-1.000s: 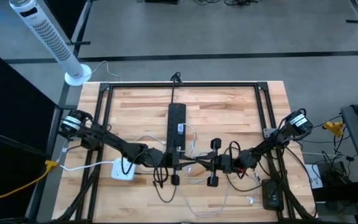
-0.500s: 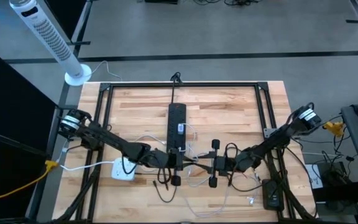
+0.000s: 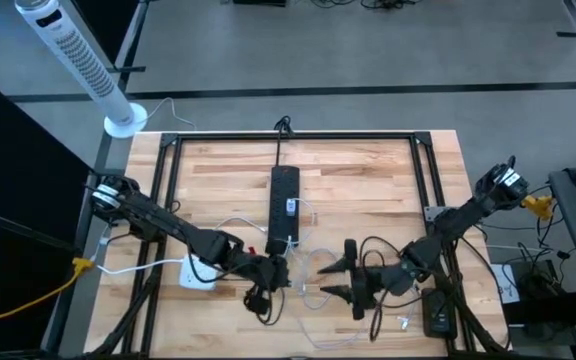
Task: Insert USB
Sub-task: Insert the light blue charger cable into the center black outlet extension
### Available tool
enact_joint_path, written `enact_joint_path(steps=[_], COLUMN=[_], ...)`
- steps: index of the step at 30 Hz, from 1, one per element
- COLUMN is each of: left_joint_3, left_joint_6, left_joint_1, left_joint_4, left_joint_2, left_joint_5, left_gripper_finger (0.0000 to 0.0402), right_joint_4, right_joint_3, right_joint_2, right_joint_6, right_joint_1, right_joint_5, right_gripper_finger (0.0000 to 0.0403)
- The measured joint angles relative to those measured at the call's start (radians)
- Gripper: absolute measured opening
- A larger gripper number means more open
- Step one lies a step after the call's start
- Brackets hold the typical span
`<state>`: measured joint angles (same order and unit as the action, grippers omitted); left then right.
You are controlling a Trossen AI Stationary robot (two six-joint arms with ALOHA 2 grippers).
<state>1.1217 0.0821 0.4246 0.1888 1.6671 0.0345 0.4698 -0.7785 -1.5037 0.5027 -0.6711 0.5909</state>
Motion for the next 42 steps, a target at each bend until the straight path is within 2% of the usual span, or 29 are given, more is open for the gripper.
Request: enact_joint_path(steps=[5, 11, 14, 17, 20, 23, 25, 29, 35, 37, 42], left_joint_3=[-0.086, -0.224, -0.309, -0.385, -0.441, -0.478, -0.494, -0.503, -0.502, -0.502, -0.502], left_joint_6=[0.009, 0.057, 0.096, 0.131, 0.156, 0.175, 0.181, 0.189, 0.181, 0.169, 0.163], left_joint_1=[-0.011, -0.017, -0.018, -0.019, -0.019, -0.02, -0.021, -0.022, -0.022, -0.022, -0.022], left_joint_4=[-0.078, -0.276, -0.357, -0.427, -0.478, -0.486, -0.489, -0.49, -0.485, -0.485, -0.486], left_joint_2=[-0.056, -0.165, -0.225, -0.276, -0.316, -0.336, -0.344, -0.354, -0.363, -0.364, -0.366], left_joint_5=[-0.048, -0.093, -0.103, -0.101, -0.1, -0.1, -0.1, -0.104, -0.11, -0.112, -0.113], left_gripper_finger=[0.0001, 0.0, 0.0, 0.0, 0.0, 0.0, 0.0, 0.0, 0.0, 0.0, 0.0], right_joint_4=[-0.028, -0.291, -0.412, -0.472, -0.471, -0.467, -0.469, -0.468, -0.572, -0.576, -0.652], right_joint_3=[-0.089, -0.339, -0.47, -0.568, -0.631, -0.677, -0.697, -0.734, -0.768, -0.768, -0.772], right_joint_2=[-0.086, -0.226, -0.304, -0.374, -0.422, -0.447, -0.447, -0.429, -0.401, -0.4, -0.39], right_joint_6=[0.176, 0.354, 0.507, 0.7, 0.886, 0.965, 0.945, 0.791, 0.733, 0.582, 0.027], right_joint_1=[-0.011, -0.005, -0.005, -0.004, 0.007, 0.037, 0.061, 0.115, 0.142, 0.139, 0.142], right_joint_5=[-0.024, -0.004, 0.021, 0.075, 0.182, 0.222, 0.221, 0.218, 0.157, 0.129, -0.018], right_gripper_finger=[0.0186, 0.0186, 0.0186, 0.0186, 0.0186, 0.0186, 0.0185, 0.0181, 0.016, 0.0152, 0.013])
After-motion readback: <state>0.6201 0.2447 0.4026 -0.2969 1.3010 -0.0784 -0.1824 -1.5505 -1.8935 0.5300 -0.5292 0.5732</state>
